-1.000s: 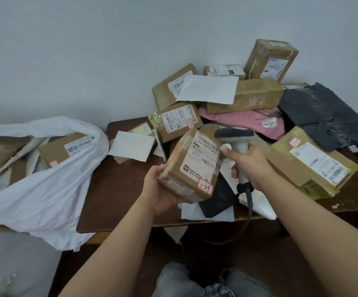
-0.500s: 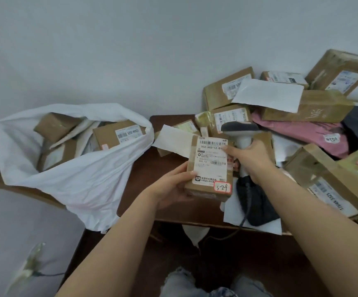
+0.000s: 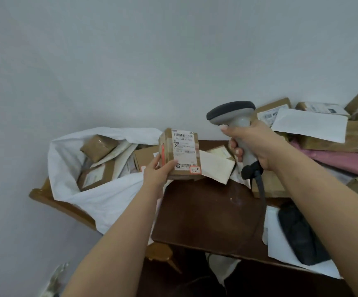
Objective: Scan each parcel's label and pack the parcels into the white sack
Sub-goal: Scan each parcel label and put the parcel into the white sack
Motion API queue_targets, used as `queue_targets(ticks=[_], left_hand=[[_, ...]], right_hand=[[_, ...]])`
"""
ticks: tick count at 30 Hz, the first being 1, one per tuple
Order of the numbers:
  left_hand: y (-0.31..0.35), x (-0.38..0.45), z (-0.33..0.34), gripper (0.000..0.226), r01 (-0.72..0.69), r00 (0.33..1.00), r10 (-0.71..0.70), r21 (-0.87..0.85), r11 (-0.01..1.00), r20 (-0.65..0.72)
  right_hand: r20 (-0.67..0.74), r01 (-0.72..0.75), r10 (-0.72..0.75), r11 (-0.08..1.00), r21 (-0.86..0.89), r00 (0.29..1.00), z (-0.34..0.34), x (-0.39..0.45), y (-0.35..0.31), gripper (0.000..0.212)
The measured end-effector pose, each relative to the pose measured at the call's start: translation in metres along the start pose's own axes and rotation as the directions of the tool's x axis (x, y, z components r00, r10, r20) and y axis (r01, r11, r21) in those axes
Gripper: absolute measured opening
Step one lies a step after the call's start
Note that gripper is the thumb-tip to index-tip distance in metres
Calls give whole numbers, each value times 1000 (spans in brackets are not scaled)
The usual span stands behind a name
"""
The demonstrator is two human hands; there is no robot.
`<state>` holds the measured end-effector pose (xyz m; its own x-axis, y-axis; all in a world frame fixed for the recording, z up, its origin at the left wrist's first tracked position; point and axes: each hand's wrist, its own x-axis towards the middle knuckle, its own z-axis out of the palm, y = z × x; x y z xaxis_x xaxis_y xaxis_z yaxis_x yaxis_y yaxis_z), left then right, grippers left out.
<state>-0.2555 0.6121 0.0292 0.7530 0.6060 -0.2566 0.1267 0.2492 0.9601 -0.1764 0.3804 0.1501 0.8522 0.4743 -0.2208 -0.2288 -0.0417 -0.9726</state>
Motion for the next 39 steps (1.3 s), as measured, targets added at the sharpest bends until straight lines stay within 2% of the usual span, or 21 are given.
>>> queue_targets(ticks=[2,4,17,23,25,27,30,34,36,39], left_hand=[[5,5,-8,82,-24,999,24,-1,1000,-32],[8,9,-15,79,-49,996,49,10,999,-71],[4,28,-36,87,-76,992,77,10,997,-98],[4,28,-38,105,-81,992,80,-4,997,-100],[4,27,-40,103,-66,994,68,23,998,-87],[4,23,-45,91,-44,995,49,59,997,-84],[14,24,-63,73,-69,976,75,39,997,-202],[38,38,-96,83,-192,879,234,142,971,-416],[45,52,-110,90,-141,877,249,275,951,-411],[42,73,-122,114,128,896,97,461,878,-434]], right_hand=[[17,5,-5,1000,-6,1000,9,-1,-8,20],[24,-1,1,1000,-12,1000,15,-2,-13,21],[55,-27,27,1000,-5,998,28,0,-19,26],[81,-43,41,999,25,996,32,3,-18,29],[90,-55,52,998,29,995,35,7,-17,31],[104,-73,69,997,36,992,39,11,-14,32],[110,-99,95,994,36,989,46,18,-8,36],[106,-111,106,993,38,989,56,26,1,34],[100,-120,116,992,39,988,59,30,5,32],[76,-146,143,989,35,987,57,33,11,32]])
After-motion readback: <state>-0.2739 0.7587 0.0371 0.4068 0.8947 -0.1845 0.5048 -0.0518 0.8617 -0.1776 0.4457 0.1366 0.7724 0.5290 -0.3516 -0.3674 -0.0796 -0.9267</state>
